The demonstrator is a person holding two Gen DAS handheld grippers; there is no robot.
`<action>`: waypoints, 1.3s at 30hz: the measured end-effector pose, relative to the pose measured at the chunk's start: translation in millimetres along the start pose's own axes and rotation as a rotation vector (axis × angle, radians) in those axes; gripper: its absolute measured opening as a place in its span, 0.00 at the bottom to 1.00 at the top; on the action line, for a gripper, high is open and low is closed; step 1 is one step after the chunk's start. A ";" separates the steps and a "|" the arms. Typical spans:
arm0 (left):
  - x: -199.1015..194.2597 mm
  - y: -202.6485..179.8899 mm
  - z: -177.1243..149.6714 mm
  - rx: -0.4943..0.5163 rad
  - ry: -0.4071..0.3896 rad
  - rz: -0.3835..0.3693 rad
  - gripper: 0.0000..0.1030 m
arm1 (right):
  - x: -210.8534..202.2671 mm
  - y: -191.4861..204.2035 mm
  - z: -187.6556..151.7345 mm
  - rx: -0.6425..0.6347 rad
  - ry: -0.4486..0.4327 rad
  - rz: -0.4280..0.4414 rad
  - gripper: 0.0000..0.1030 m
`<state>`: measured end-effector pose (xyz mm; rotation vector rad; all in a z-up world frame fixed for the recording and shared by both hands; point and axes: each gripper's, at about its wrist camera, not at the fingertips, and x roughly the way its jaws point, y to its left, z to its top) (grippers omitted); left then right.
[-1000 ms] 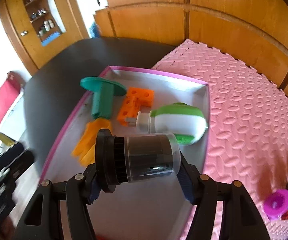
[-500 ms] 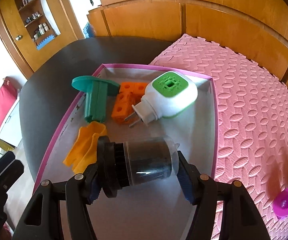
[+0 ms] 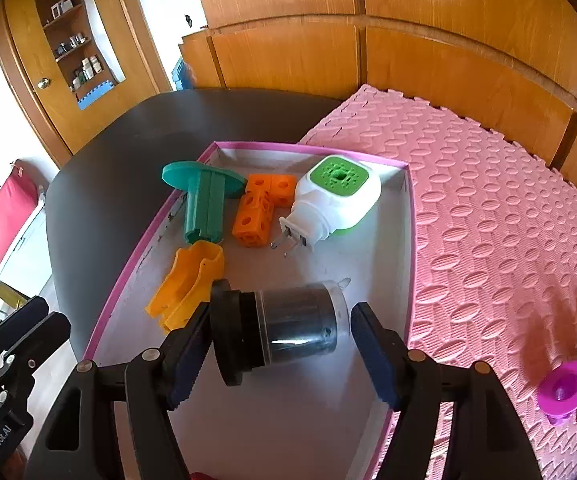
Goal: Organize rigid objects
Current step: 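Carry the black canister into the box and release it with the right tool, then reach the left tool to the purple cup and grasp it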
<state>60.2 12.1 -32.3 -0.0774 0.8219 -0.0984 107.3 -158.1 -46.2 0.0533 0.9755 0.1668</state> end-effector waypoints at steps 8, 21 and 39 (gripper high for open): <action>-1.1 -1.5 -1.1 0.008 0.001 0.004 0.42 | -22.0 -2.6 4.8 0.009 -0.056 0.008 0.74; -2.9 -15.3 -2.1 0.044 -0.001 -0.021 0.42 | -79.2 -67.7 -6.7 0.127 -0.174 -0.058 0.74; -18.1 -59.9 -4.0 0.152 -0.017 -0.079 0.43 | -135.8 -183.5 -61.8 0.299 -0.213 -0.241 0.74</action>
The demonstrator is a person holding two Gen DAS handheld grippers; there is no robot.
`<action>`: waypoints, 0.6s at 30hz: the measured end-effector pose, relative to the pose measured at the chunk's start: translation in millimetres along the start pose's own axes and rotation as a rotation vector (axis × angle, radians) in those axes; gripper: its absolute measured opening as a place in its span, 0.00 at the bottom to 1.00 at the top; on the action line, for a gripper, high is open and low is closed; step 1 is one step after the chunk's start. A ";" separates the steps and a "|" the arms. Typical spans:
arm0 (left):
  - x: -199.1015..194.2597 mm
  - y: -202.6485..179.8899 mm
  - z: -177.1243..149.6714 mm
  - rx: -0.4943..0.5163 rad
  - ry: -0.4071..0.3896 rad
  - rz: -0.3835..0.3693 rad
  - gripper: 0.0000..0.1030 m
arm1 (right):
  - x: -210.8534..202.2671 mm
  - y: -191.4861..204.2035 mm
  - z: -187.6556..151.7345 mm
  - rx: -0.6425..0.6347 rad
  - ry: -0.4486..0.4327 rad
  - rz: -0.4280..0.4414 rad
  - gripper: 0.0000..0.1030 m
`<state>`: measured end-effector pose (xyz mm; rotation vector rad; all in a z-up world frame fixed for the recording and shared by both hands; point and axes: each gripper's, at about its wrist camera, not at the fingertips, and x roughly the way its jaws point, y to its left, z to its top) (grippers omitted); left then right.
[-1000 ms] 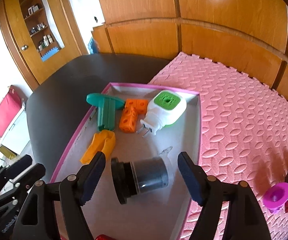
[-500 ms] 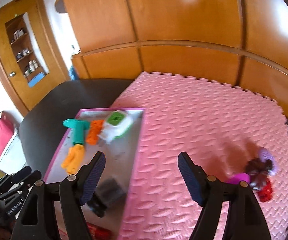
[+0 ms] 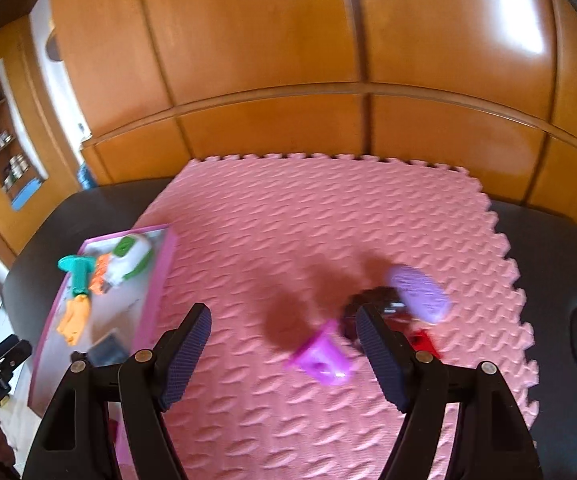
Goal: Organize rigid objects
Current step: 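Reach the left tool to the purple cup and grasp it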
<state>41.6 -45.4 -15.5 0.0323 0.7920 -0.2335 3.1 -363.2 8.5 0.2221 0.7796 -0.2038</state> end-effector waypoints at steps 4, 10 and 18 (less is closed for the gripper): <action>-4.5 -14.6 2.3 0.037 -0.009 -0.023 0.43 | -6.5 -24.6 1.7 0.024 -0.014 -0.045 0.74; -8.9 -37.8 5.8 0.093 -0.014 -0.053 0.43 | -9.9 -59.7 1.1 0.064 -0.030 -0.102 0.74; -5.6 -74.3 8.1 0.173 0.004 -0.088 0.43 | 2.8 -113.9 -14.3 0.179 -0.032 -0.103 0.74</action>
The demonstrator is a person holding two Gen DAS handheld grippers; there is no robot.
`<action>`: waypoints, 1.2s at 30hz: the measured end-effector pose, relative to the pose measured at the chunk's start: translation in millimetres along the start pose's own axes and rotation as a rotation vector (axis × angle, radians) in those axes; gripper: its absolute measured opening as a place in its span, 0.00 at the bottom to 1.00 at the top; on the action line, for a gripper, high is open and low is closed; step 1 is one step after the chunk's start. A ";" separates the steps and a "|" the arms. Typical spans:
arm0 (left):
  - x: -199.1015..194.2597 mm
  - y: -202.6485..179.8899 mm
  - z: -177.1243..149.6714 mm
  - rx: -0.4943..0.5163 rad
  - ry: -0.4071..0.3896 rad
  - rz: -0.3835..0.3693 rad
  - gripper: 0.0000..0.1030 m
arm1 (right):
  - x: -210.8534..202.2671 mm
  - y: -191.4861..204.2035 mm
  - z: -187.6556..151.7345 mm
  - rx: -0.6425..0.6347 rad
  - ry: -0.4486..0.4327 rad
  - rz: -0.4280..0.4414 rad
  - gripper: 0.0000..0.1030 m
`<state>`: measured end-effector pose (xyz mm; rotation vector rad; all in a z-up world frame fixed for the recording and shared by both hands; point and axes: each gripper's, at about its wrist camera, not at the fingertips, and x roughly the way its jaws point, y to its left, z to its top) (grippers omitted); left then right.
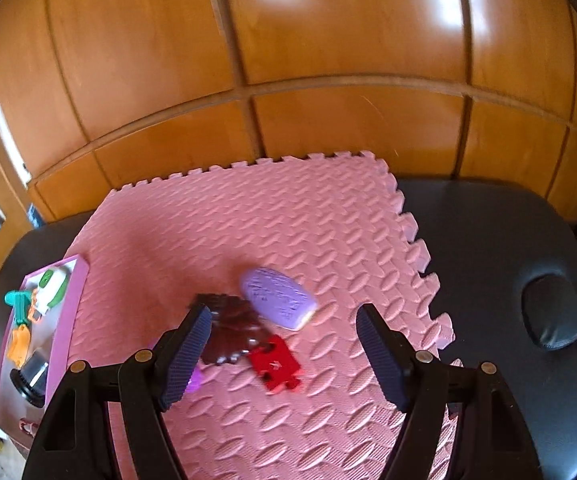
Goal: Organize rigid objects
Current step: 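Reach the left tool to the purple cup and grasp it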
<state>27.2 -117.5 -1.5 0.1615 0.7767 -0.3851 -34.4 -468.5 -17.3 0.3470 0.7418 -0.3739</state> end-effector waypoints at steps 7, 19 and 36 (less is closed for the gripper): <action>14.9 -49.9 7.1 0.097 0.027 -0.082 0.50 | 14.1 -38.4 -5.8 0.197 0.037 0.023 0.74; 61.1 -145.0 14.1 0.232 0.098 -0.247 0.66 | 13.1 -52.6 -2.6 0.302 0.055 0.050 0.74; 124.7 -208.5 26.7 0.357 0.113 -0.272 0.74 | 20.1 -41.5 -0.2 0.278 0.089 0.077 0.74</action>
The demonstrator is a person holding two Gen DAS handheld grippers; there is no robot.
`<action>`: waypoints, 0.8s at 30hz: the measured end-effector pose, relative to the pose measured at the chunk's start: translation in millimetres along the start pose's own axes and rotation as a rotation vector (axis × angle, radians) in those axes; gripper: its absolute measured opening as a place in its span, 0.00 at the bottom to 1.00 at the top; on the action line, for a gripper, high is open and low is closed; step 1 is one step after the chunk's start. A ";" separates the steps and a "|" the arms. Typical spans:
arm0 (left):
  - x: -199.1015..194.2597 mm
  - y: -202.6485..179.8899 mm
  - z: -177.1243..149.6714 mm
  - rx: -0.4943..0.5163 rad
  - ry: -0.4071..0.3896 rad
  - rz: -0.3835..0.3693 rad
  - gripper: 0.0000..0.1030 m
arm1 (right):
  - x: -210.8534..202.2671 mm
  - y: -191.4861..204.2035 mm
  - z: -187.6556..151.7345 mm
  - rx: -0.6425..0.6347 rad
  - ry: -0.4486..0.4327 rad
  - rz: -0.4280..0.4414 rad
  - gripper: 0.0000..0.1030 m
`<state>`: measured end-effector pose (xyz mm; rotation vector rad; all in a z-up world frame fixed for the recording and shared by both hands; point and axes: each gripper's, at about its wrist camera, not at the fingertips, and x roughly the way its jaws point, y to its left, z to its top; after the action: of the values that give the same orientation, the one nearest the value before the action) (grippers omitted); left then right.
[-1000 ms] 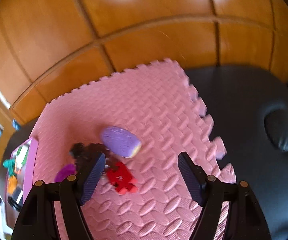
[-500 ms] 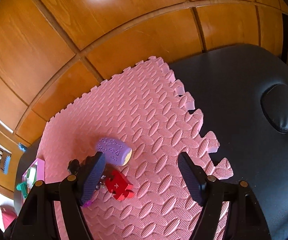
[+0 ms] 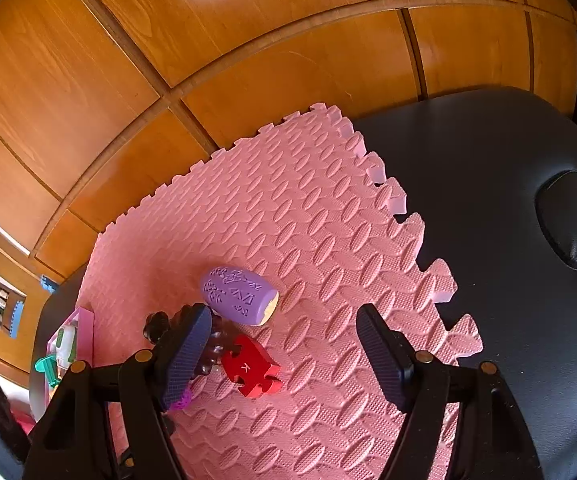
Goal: Organize rigid objects
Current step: 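Reach the left tool to the purple cup and grasp it, then hold the purple cup with the left tool while the right tool grasps the brown knob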
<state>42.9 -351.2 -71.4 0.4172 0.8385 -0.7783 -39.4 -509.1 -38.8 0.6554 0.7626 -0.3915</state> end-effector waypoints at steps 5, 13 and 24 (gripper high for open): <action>14.6 0.9 -3.6 -0.002 0.018 -0.014 0.50 | -0.2 2.5 -0.1 -0.016 -0.005 -0.004 0.74; -15.5 8.8 -39.7 -0.072 0.003 0.006 0.49 | 2.3 2.5 -1.1 -0.026 0.006 -0.010 0.74; -29.9 7.9 -65.7 -0.050 -0.084 0.069 0.50 | 8.2 41.1 -19.7 -0.210 0.008 0.025 0.74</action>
<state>3.2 -292.7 -87.8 0.3650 0.7592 -0.7047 -21.5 -466.4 -39.1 0.4696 0.7896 -0.2816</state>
